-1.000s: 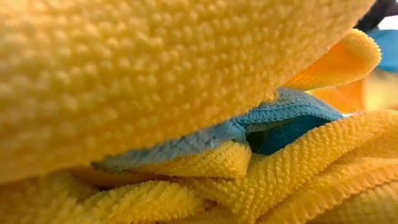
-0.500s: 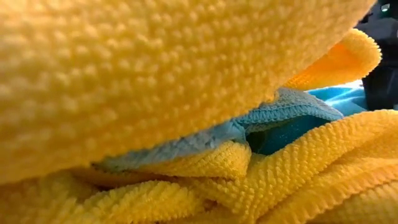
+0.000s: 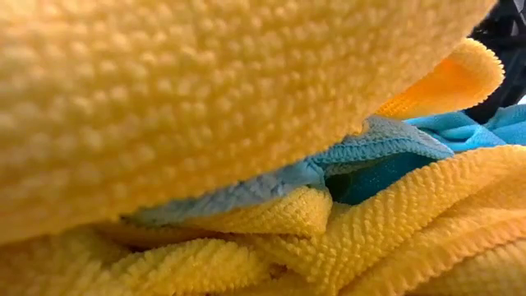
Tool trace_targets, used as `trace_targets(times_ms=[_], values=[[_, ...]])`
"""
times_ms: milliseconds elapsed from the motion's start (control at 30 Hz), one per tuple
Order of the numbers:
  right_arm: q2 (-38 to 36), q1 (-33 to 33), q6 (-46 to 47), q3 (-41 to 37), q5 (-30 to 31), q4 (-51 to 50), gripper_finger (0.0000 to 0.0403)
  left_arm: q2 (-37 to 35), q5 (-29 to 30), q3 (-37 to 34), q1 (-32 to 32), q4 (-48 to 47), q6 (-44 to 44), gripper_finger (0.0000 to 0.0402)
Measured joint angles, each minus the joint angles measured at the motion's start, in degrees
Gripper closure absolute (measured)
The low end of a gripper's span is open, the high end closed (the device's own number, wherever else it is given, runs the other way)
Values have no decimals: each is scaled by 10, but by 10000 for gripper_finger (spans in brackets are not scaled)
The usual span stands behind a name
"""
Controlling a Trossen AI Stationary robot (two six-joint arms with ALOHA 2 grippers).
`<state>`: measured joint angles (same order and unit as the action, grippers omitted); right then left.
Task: Sort microfiber towel by color & place in baskets
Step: Put the blue towel into the right transparent bin
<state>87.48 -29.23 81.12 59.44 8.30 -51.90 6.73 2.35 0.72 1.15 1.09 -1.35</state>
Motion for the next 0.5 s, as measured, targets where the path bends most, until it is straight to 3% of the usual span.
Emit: trace_targets(times_ms=[267,400,500], values=[[0,0,-2,0,5,-23,256,0,0,0,0,0,0,402],[0,0,-2,0,0,-27,285,0,0,0,0,0,0,402],[0,0,-6,0,-4,-27,336,0,0,0,0,0,0,402]])
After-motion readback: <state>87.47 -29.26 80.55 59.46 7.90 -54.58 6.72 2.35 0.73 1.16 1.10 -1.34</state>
